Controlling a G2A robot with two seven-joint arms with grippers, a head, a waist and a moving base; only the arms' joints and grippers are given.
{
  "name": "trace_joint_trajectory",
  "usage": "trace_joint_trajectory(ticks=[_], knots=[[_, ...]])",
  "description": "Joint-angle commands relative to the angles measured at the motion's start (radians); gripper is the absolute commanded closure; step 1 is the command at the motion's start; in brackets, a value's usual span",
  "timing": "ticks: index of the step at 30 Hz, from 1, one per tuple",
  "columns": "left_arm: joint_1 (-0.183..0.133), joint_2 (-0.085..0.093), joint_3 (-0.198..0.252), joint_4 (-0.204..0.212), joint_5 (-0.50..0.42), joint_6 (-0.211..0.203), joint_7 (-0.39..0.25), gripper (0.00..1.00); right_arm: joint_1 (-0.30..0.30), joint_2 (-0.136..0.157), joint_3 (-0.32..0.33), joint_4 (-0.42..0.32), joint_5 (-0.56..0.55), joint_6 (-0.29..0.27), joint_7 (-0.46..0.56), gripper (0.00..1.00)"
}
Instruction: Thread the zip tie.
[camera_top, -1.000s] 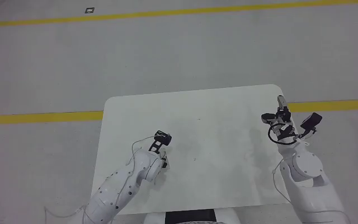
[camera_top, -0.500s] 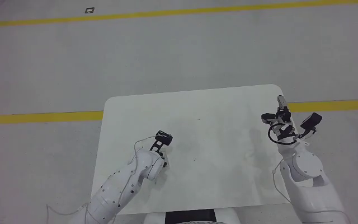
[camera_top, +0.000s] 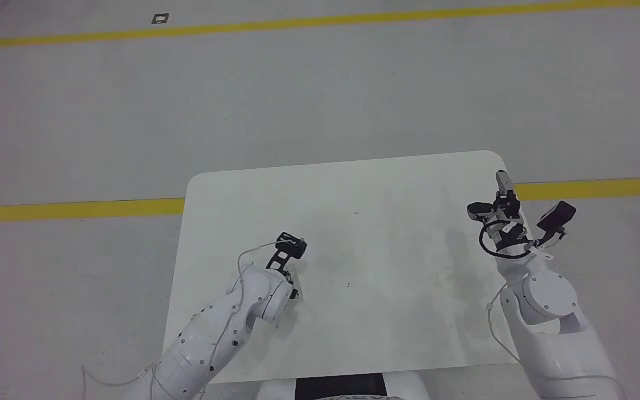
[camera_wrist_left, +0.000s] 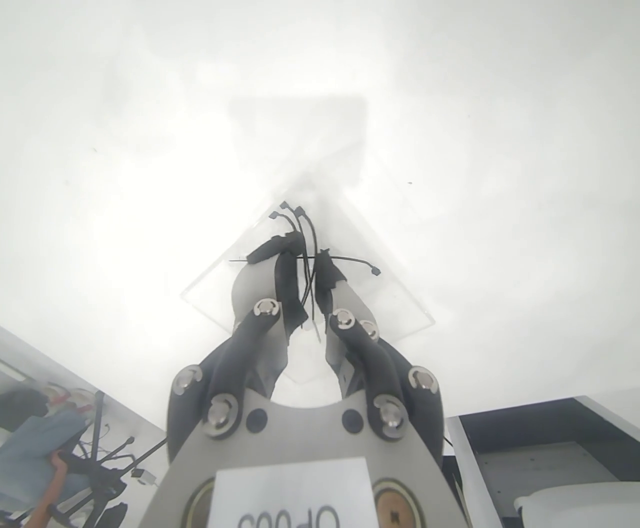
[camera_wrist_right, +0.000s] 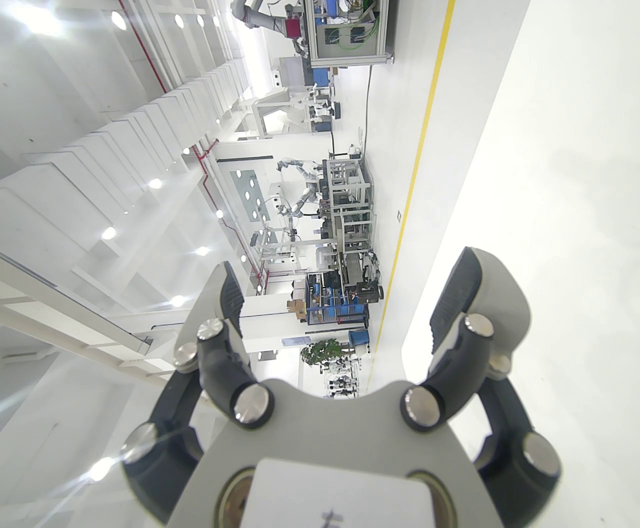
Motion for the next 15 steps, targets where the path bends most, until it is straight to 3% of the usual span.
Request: trace_joint_trajectory(ticks=[1, 10, 13, 14, 15], knots=[[0.0, 0.0, -0.001, 0.0, -0.001, -0.002, -0.002, 0.73, 0.0, 0.0, 0.0, 0.0, 0.0, 0.0, 0.0, 0.0], [-0.001, -0.003, -0.002, 0.011, -0.006, -0.007, -0.002, 0.77, 0.0, 0.0, 0.0, 0.0, 0.0, 0.0, 0.0, 0.0], [-0.003, -0.004, -0.003, 0.016, -0.01, -0.008, -0.002, 0.91, 0.0, 0.0, 0.0, 0.0, 0.0, 0.0, 0.0, 0.0], [-0.004, -0.004, -0.003, 0.017, -0.01, -0.007, -0.002, 1.0, 0.0, 0.0, 0.0, 0.0, 0.0, 0.0, 0.0, 0.0], [-0.004, -0.005, -0.003, 0.017, -0.011, -0.007, -0.002, 1.0, 0.0, 0.0, 0.0, 0.0, 0.0, 0.0, 0.0, 0.0]])
